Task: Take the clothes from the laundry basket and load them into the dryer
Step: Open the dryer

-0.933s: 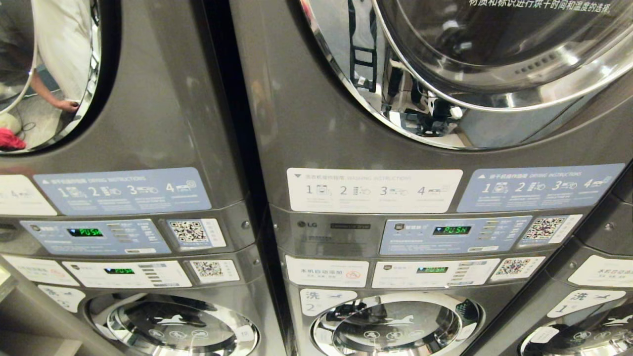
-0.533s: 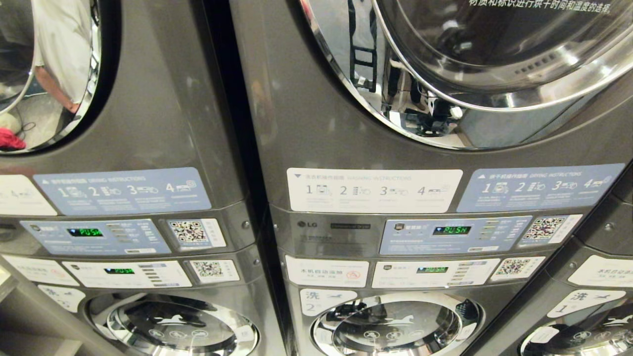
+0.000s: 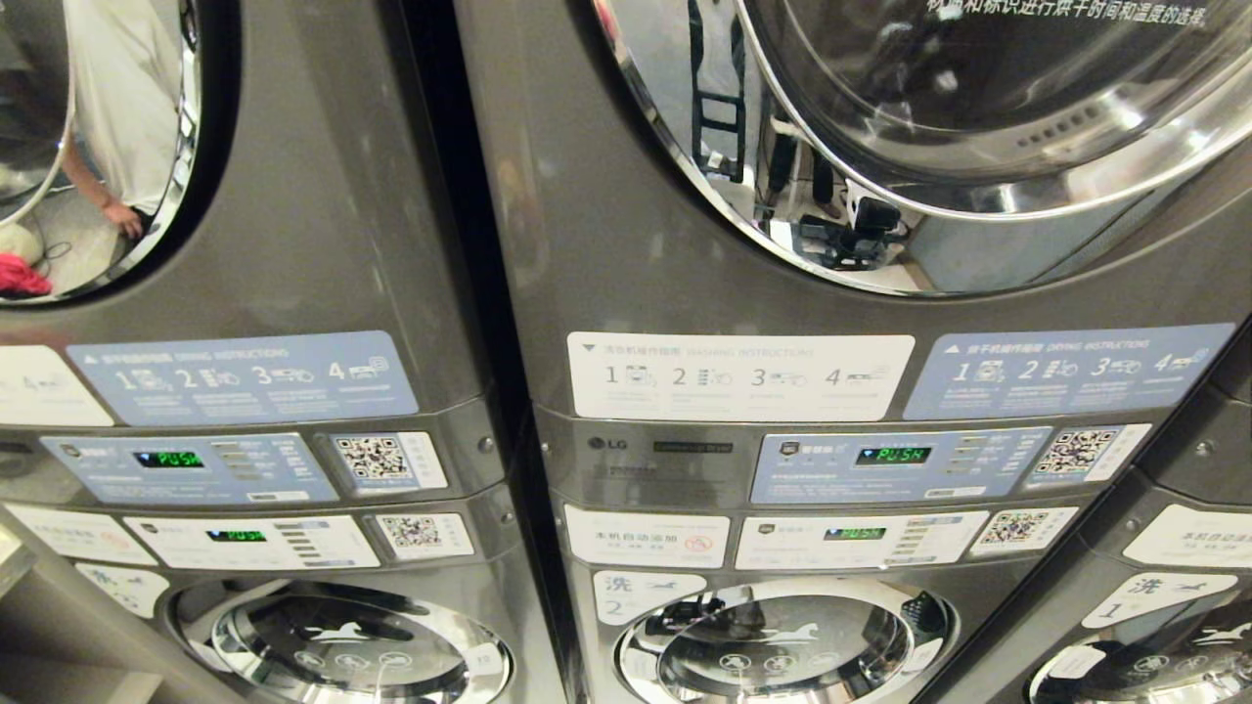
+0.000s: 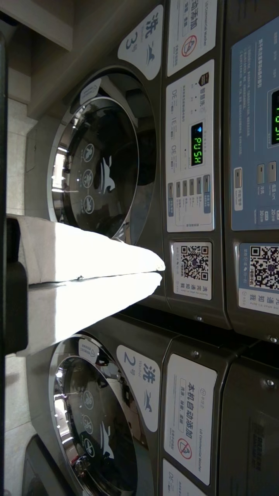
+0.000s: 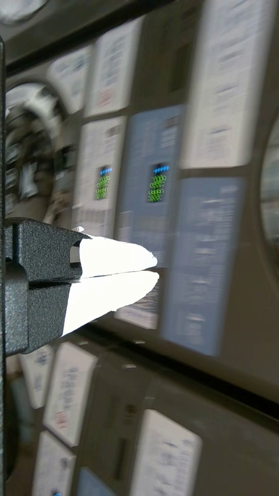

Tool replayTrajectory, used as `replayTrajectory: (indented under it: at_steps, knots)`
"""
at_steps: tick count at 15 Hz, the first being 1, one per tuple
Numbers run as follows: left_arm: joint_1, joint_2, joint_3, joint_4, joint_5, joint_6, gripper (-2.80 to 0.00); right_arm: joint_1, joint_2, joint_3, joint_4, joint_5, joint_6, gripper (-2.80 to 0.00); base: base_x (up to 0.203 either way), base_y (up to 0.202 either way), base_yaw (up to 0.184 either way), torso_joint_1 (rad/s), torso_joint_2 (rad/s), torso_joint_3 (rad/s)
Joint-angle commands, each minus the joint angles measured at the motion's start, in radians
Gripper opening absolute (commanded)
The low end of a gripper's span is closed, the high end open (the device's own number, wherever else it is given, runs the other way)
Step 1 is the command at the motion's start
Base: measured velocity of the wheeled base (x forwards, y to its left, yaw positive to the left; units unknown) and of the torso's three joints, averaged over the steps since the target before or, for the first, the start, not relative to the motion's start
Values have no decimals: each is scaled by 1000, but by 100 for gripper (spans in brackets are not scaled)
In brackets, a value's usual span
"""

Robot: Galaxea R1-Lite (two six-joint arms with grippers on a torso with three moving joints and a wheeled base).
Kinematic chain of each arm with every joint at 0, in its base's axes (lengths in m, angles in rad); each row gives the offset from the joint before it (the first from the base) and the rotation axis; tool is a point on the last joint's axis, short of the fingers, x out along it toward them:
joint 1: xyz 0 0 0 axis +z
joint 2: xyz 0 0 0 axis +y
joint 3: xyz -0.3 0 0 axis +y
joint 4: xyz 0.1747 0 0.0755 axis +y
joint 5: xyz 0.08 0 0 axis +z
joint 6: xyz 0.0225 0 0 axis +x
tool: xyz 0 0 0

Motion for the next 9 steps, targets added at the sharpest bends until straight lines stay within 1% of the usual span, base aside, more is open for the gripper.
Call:
replayTrajectory:
  at_steps: [1,2,3,5,6,7,8,9]
  knots:
    - [0,-2,0,0,-1,0,-280,0,296,-228,9,23,50,-280,0,0,0,0,0,0]
    - [0,-2,0,0,1,0,-280,0,423,-342,13,70,83,-280,0,0,0,0,0,0]
    - [0,-2,0,0,-1,0,-280,4,523,-439,18,160,118,-280,0,0,0,0,0,0]
    - [0,-2,0,0,1,0,-280,20,658,-600,32,530,239,-280,0,0,0,0,0,0]
    - [0,-2,0,0,1,0,-280,26,685,-669,50,677,311,-280,0,0,0,0,0,0]
    - [0,-2,0,0,1,0,-280,30,720,-727,67,777,361,-280,0,0,0,0,0,0]
    - [0,-2,0,0,1,0,-280,32,764,-774,77,845,385,-280,0,0,0,0,0,0]
    - [0,-2,0,0,1,0,-280,33,797,-814,82,874,393,0,0,0,0,0,0,0]
